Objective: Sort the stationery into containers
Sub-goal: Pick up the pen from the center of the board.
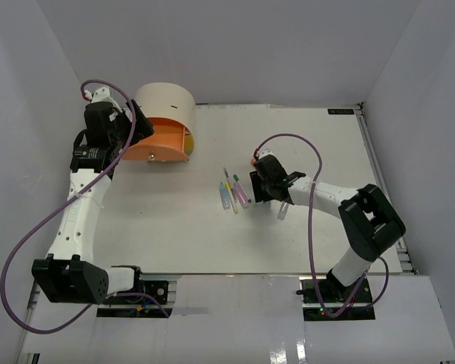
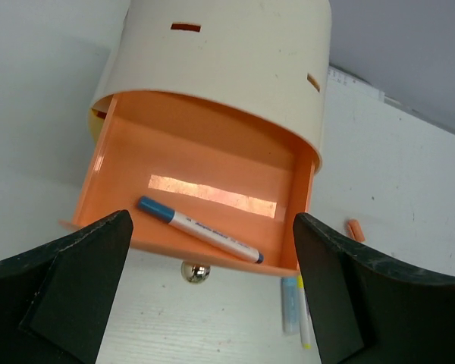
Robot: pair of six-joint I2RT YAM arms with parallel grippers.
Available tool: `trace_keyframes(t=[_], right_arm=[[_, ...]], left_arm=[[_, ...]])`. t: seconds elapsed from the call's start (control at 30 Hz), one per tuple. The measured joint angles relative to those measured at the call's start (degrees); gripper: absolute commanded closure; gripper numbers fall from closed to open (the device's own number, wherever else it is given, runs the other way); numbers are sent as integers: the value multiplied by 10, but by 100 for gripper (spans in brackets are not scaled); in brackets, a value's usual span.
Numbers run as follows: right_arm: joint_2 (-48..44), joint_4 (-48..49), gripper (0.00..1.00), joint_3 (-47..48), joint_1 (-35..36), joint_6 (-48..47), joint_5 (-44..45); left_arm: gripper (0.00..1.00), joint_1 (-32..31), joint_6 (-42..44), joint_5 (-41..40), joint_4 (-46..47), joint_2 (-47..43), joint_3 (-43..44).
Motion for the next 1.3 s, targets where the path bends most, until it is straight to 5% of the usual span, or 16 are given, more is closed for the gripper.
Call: trace_keyframes(t=[0.27,0.5,0.77,1.07,1.3], right_arm=[[64,2,59,20,0,27,7],[73,7,85,26,0,43,26],[30,13,92,-11,0,46,37],[-210,59,92,-52,8,-6,-23],[-289,137,90,-55,12,-49,-147]], left_arm=[[2,0,37,31,-46,-78,-11],[2,0,34,76,-60,-99,-30],[2,-8,-21,188,-56,-94,-33],[2,-188,-92,214,-17,-18,1],[10,-272,-136,198,32,67,32]])
